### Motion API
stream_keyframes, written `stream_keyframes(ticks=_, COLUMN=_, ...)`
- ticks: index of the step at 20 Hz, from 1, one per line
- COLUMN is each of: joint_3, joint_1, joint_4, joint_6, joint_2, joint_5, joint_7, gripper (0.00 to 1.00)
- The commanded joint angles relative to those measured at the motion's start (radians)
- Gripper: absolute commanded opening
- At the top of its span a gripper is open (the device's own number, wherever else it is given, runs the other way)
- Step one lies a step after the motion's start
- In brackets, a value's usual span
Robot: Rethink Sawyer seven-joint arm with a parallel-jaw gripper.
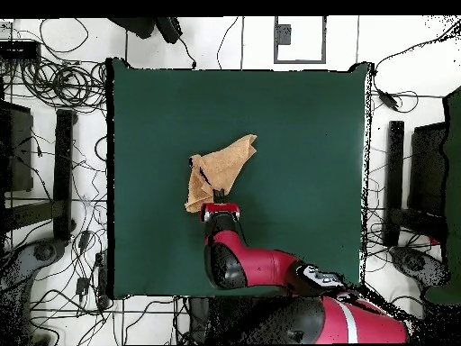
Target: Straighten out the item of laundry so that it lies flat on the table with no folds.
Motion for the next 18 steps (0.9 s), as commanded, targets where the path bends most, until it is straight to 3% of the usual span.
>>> stream_keyframes(ticks=1, joint_3=0.080, joint_1=0.017, joint_4=-0.075, joint_6=-0.025, joint_2=0.021, joint_5=0.054, joint_7=0.243, gripper=0.00)
stream_keyframes(ticks=7, joint_3=0.071, joint_1=0.031, joint_4=-0.025, joint_6=0.060, joint_2=-0.065, joint_5=0.107, joint_7=0.239, gripper=0.00)
stream_keyframes(ticks=9, joint_3=0.087, joint_1=0.019, joint_4=0.032, joint_6=0.191, joint_2=-0.156, joint_5=0.149, joint_7=0.244, gripper=0.00)
stream_keyframes(ticks=12, joint_3=0.115, joint_1=-0.002, joint_4=0.091, joint_6=0.483, joint_2=-0.309, joint_5=0.204, joint_7=0.194, gripper=0.00)
stream_keyframes(ticks=15, joint_3=0.088, joint_1=0.016, joint_4=0.085, joint_6=0.613, joint_2=-0.381, joint_5=0.215, joint_7=0.131, gripper=0.00)
stream_keyframes(ticks=18, joint_3=0.077, joint_1=0.022, joint_4=0.073, joint_6=0.639, joint_2=-0.384, joint_5=0.199, joint_7=0.130, gripper=0.00)
